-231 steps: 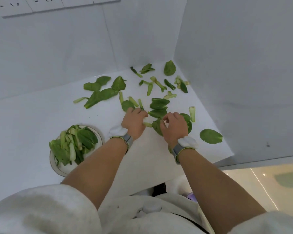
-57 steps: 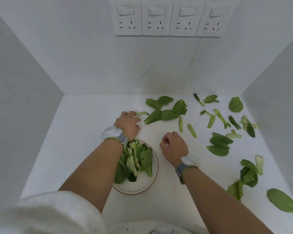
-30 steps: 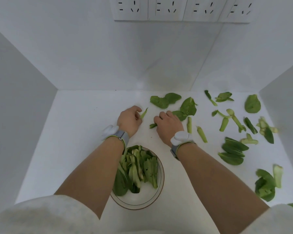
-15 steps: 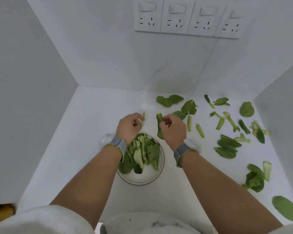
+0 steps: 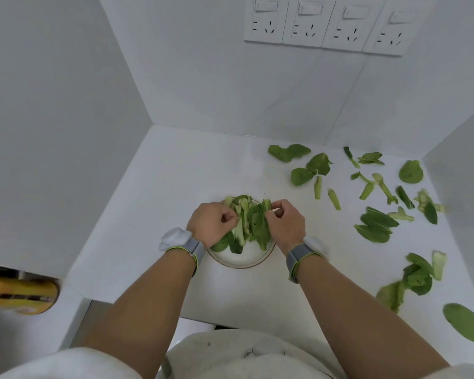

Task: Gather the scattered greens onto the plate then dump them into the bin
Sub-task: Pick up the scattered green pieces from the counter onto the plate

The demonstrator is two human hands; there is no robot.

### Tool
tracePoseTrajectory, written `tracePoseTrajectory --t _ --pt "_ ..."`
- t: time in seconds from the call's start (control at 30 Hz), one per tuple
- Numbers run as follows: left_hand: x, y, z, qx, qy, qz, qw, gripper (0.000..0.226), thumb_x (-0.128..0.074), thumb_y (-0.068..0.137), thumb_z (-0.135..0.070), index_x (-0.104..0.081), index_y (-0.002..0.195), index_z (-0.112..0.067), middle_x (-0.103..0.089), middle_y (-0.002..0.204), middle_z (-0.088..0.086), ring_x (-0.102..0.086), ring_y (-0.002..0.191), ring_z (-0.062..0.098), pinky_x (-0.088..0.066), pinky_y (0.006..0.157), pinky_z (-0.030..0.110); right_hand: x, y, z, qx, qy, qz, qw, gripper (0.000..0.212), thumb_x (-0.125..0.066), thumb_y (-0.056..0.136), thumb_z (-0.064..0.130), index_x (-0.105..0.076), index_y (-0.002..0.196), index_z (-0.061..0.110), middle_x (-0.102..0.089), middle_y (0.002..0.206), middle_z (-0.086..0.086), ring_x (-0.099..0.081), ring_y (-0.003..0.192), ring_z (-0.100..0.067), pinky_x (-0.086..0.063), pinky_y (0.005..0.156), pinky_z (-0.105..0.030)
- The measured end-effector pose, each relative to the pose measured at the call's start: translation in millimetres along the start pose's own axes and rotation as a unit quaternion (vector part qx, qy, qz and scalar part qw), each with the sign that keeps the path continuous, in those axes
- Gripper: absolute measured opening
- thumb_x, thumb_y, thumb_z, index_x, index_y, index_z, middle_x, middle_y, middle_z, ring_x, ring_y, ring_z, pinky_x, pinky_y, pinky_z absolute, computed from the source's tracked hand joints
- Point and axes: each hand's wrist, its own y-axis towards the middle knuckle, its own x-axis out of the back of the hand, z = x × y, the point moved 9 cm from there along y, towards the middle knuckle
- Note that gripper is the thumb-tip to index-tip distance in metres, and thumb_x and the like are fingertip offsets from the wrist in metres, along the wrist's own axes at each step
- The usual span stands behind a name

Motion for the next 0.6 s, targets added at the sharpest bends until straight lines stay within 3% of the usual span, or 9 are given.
tracePoseTrajectory --t 0.13,0.27,0.33,0.43,0.6 --pt "-8.8 -13.6 2.5 -0.017 0.035 0.023 0.999 0.015 -0.063 0.089 -0.03 -0.073 0.082 -0.021 -0.069 0.082 -0.005 -0.062 0.078 0.015 -0.05 0.073 0.029 -3.9 -7.7 -0.1 0.047 -0.062 0.002 0.997 0.014 -0.063 0.08 0.024 -0.059 0.092 0.028 -0.06 0.082 0.006 -0.056 0.072 -0.012 -0.044 0.064 -0.025" --pt "-8.1 -16.6 5.8 -0.017 0.038 0.018 0.999 0.012 -0.063 0.088 -0.025 -0.071 0.097 -0.024 -0.067 0.085 -0.005 -0.059 0.078 0.013 -0.046 0.069 0.024 1.4 -15.2 4.4 0.091 -0.096 -0.018 0.991 0.034 -0.066 0.079 0.022 -0.05 0.108 0.028 -0.046 0.095 0.005 -0.048 0.07 -0.005 -0.037 0.058 -0.024" --pt "-7.1 -15.7 7.2 -0.019 0.042 0.009 0.999 0.013 -0.064 0.087 -0.025 -0.068 0.099 -0.022 -0.062 0.081 -0.006 -0.055 0.076 0.013 -0.04 0.066 0.025 2.3 -17.4 6.6 0.113 -0.121 -0.014 0.986 0.03 -0.064 0.081 0.023 -0.05 0.106 0.028 -0.044 0.097 0.005 -0.049 0.071 -0.007 -0.039 0.056 -0.025" --pt "-6.0 -13.3 10.1 -0.011 0.072 -0.004 0.997 0.007 -0.062 0.086 -0.023 -0.067 0.092 -0.021 -0.058 0.081 -0.006 -0.055 0.078 0.016 -0.039 0.065 0.026 -2.3 -18.4 6.7 0.143 -0.173 0.013 0.974 0.007 -0.061 0.086 0.023 -0.06 0.092 0.022 -0.048 0.093 0.004 -0.053 0.07 -0.016 -0.046 0.062 -0.028" --pt "-7.7 -6.0 5.3 -0.017 0.089 -0.008 0.996 0.006 -0.062 0.086 -0.024 -0.067 0.086 -0.021 -0.06 0.077 -0.007 -0.058 0.077 0.017 -0.042 0.065 0.026 -4.7 -18.6 0.7 0.15 -0.198 0.032 0.968 0.01 -0.06 0.088 0.024 -0.069 0.088 0.019 -0.048 0.092 0.003 -0.055 0.069 -0.018 -0.05 0.064 -0.031"
